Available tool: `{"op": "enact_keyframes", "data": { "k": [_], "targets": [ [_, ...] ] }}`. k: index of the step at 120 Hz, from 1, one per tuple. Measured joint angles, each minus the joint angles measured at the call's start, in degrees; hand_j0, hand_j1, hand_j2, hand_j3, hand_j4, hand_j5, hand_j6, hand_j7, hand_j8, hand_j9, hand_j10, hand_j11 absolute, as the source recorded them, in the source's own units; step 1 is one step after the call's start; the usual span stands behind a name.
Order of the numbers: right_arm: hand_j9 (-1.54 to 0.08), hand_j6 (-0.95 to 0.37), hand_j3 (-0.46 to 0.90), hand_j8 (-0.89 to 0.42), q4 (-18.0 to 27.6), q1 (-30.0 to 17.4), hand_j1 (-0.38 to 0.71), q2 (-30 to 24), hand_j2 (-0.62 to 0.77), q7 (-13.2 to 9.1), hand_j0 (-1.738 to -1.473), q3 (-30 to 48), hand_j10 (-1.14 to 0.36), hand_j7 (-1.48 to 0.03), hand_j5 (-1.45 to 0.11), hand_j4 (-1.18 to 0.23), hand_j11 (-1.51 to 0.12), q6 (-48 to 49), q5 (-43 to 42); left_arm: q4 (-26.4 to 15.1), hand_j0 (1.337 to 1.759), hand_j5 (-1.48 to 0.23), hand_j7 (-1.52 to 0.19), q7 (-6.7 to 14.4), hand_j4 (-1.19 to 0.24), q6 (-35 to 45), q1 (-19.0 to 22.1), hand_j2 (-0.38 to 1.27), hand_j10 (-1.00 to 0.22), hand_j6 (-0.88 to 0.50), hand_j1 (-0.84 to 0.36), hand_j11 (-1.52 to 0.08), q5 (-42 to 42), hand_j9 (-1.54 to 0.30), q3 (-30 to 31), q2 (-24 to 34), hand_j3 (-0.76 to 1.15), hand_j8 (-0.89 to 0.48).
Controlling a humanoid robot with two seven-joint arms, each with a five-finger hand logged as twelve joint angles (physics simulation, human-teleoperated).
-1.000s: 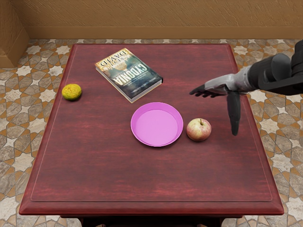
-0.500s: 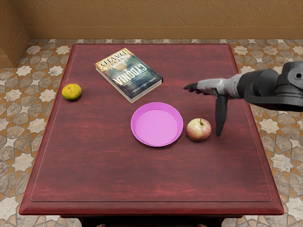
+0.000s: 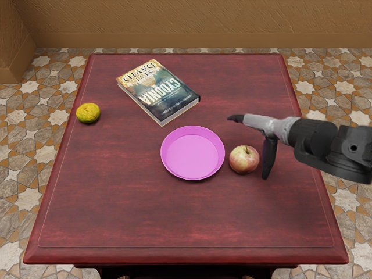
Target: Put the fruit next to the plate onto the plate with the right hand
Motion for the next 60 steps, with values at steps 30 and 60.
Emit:
{"op": "enact_keyframes", "data": {
  "k": [30, 60],
  "targets": [
    [-0.14, -0.12, 0.00, -0.11, 0.23, -2.62, -0.22, 0.99, -0.02, 0.00, -1.658, -0.05, -0.11, -0.14, -0.14, -0.11, -0.14, -2.26, -4.00, 0.00, 1.658, -0.01, -0.01, 0.01, -0.01, -0.02, -0.05, 0.00, -0.01, -0.01, 0.34, -0.01, 0.00, -0.01, 0.00, 0.00, 0.00, -0.01],
    [-0.17, -0.14, 0.00, -0.14, 0.37, -5.10, -0.19, 2.22, -0.02, 0.00, -1.658, 0.02, -0.13, -0.17, -0.17, -0.13, -0.17, -4.29, -8.15, 0.00, 1.658, -0.01, -0.01, 0.02, -0.01, 0.00, -0.02, 0.00, -0.01, -0.01, 0.34, -0.01, 0.00, -0.01, 0.00, 0.00, 0.00, -0.01]
  ]
}}
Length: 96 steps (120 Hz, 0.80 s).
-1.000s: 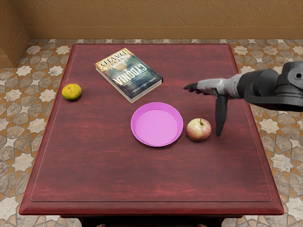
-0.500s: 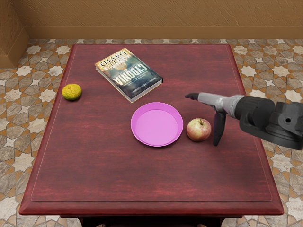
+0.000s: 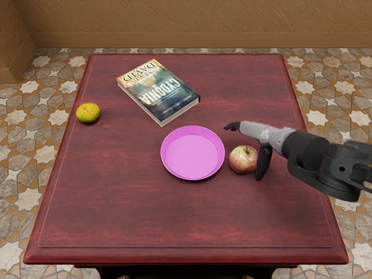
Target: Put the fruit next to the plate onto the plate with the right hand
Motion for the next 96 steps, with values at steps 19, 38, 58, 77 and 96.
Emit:
{"op": "enact_keyframes", "data": {
  "k": [19, 38, 58, 77, 96],
  "targets": [
    [-0.18, -0.14, 0.00, -0.14, 0.03, -1.40, -0.19, 0.12, -0.03, 0.00, -1.658, 0.01, -0.14, -0.18, -0.18, -0.14, -0.18, -1.00, -1.01, 0.00, 1.658, -0.01, -0.01, -0.02, -0.01, 0.00, 0.02, 0.00, -0.01, -0.01, 0.34, -0.01, 0.00, -0.01, 0.00, 0.00, 0.00, -0.01],
    [-0.22, -0.17, 0.00, -0.17, 0.07, -2.51, -0.15, 0.17, -0.03, 0.00, -1.658, 0.01, -0.17, -0.22, -0.22, -0.17, -0.22, -2.00, -1.63, 0.00, 1.658, -0.01, -0.01, -0.02, -0.01, 0.02, 0.03, 0.00, -0.01, -0.01, 0.34, -0.01, 0.00, -0.01, 0.00, 0.00, 0.00, -0.01],
    [-0.26, -0.20, 0.00, -0.20, 0.12, -3.07, -0.11, 0.57, -0.04, 0.00, -1.658, 0.01, -0.20, -0.26, -0.26, -0.20, -0.26, -2.60, -1.85, 0.00, 1.658, -0.01, -0.01, -0.02, -0.01, 0.01, 0.04, 0.00, -0.01, -0.01, 0.34, -0.01, 0.00, -0.01, 0.00, 0.00, 0.00, -0.01],
    [-0.29, -0.23, 0.00, -0.23, 0.13, -3.32, -0.08, 1.23, -0.04, 0.00, -1.658, 0.01, -0.23, -0.29, -0.29, -0.23, -0.29, -3.55, -2.03, 0.00, 1.658, -0.01, -0.01, -0.01, -0.01, 0.00, 0.00, 0.00, -0.01, -0.01, 0.34, -0.01, 0.00, -0.01, 0.00, 0.00, 0.00, -0.01],
    [-0.34, -0.26, 0.00, -0.26, 0.09, -3.59, -0.04, 1.35, -0.05, 0.00, -1.658, 0.02, -0.26, -0.34, -0.34, -0.26, -0.34, -4.00, -2.14, 0.00, 1.658, -0.01, -0.01, -0.01, -0.01, -0.01, -0.03, 0.00, -0.01, -0.01, 0.34, -0.01, 0.00, -0.01, 0.00, 0.00, 0.00, -0.01]
  ]
}}
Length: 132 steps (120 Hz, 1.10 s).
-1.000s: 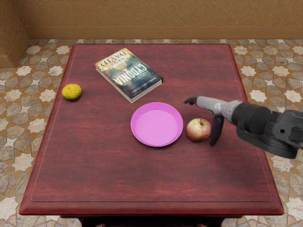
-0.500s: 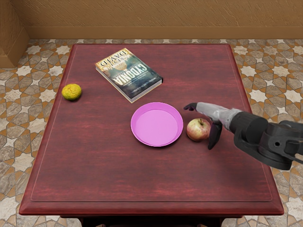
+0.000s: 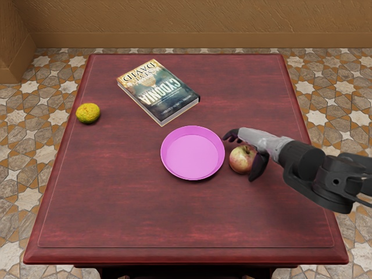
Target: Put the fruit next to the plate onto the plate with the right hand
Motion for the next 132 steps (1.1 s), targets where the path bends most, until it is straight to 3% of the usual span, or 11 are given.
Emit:
{"op": "enact_keyframes", "data": {
  "k": [48, 72, 109, 132],
  "targets": [
    [-0.43, -0.33, 0.00, -0.33, 0.02, -1.21, 0.04, -0.09, -0.06, 0.00, -1.658, 0.19, -0.33, -0.43, -0.43, -0.33, -0.43, -1.11, -0.05, 0.00, 1.658, -0.01, -0.01, 0.02, -0.01, 0.02, 0.06, 0.00, -0.01, -0.01, 0.34, -0.01, 0.00, -0.01, 0.00, 0.00, 0.00, -0.01],
    [-0.53, -0.41, 0.00, -0.38, 0.01, -1.84, 0.14, 0.05, -0.08, 0.00, -1.658, 0.54, -0.42, -0.53, -0.53, -0.42, -0.53, -1.89, -0.08, 0.00, 1.658, -0.01, -0.01, 0.01, -0.01, 0.02, 0.06, 0.00, -0.01, -0.01, 0.34, -0.01, 0.00, -0.01, 0.00, 0.00, 0.00, -0.01],
    [-0.75, -0.30, 0.00, -0.26, 0.00, -2.53, 0.16, 0.13, -0.08, -0.09, -1.647, 0.73, -0.37, -0.72, -0.75, -0.53, -0.76, -2.50, -0.18, 0.00, 1.658, -0.01, -0.01, -0.01, -0.01, 0.00, 0.05, 0.00, -0.01, -0.01, 0.34, -0.01, 0.00, -0.01, -0.01, 0.00, 0.00, -0.01],
    [-0.82, -0.27, 0.00, -0.23, -0.01, -3.09, 0.16, 0.11, -0.08, -0.13, -1.642, 1.30, -0.35, -0.78, -0.83, -0.51, -0.83, -2.54, -0.29, 0.00, 1.658, -0.01, -0.01, 0.00, -0.01, 0.02, 0.06, 0.00, -0.01, -0.01, 0.34, -0.01, 0.01, -0.01, -0.02, 0.00, 0.00, -0.01]
  ]
}}
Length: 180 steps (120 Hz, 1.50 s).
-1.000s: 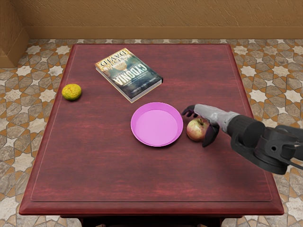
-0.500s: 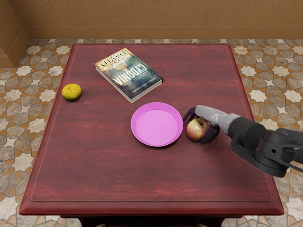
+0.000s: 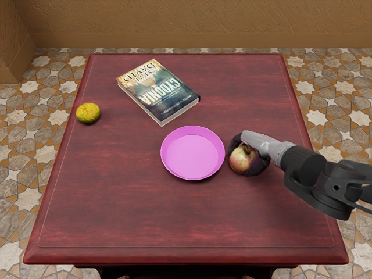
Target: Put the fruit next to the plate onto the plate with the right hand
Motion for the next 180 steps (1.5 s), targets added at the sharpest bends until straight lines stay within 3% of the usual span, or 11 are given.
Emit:
{"op": "enact_keyframes", "data": {
  "k": [15, 24, 35, 116, 180],
  "targets": [
    [-0.86, -0.28, 0.00, -0.24, -0.06, -0.17, 0.15, -0.05, -0.05, -0.01, -1.642, 0.51, -0.36, -0.80, -0.87, -0.52, -0.86, 0.08, 0.21, 0.00, 1.658, -0.01, -0.01, -0.01, -0.01, 0.00, 0.00, 0.00, -0.01, -0.01, 0.34, -0.01, 0.00, -0.01, 0.00, 0.00, 0.00, -0.01],
    [-0.85, -0.33, 0.00, -0.27, -0.09, -0.26, 0.17, -0.11, 0.07, 0.04, -1.646, 0.79, -0.40, -0.81, -0.86, -0.58, -0.85, -0.07, 0.30, 0.00, 1.658, -0.01, -0.01, 0.01, -0.01, 0.00, 0.00, 0.00, -0.01, -0.01, 0.34, -0.01, 0.00, -0.01, 0.01, 0.00, 0.00, -0.01],
    [-0.85, -0.37, 0.00, -0.30, -0.11, -0.32, 0.15, -0.21, 0.11, 0.07, -1.648, 1.33, -0.43, -0.81, -0.86, -0.59, -0.85, -0.06, 0.39, 0.00, 1.658, -0.01, -0.01, 0.01, -0.01, 0.01, -0.01, 0.00, -0.01, -0.01, 0.34, -0.01, -0.01, -0.01, 0.01, 0.00, 0.00, -0.01],
    [-0.83, -0.40, 0.00, -0.34, -0.04, -0.14, 0.12, -0.30, 0.07, 0.08, -1.651, 9.15, -0.46, -0.82, -0.84, -0.61, -0.83, 1.88, 0.96, 0.00, 1.658, -0.01, -0.01, 0.00, -0.01, -0.02, -0.01, 0.00, -0.01, -0.01, 0.34, -0.01, -0.01, -0.01, 0.02, 0.00, 0.00, -0.01],
    [-0.83, -0.40, 0.00, -0.34, -0.86, 1.91, 0.12, 9.68, 0.07, 0.08, -1.652, 10.56, -0.47, -0.81, -0.84, -0.61, -0.82, 2.26, 0.98, 0.00, 1.658, -0.01, -0.01, 0.00, -0.01, -0.01, -0.08, 0.00, -0.01, -0.01, 0.34, -0.01, -0.01, -0.01, 0.02, 0.00, 0.00, -0.01]
  ]
}}
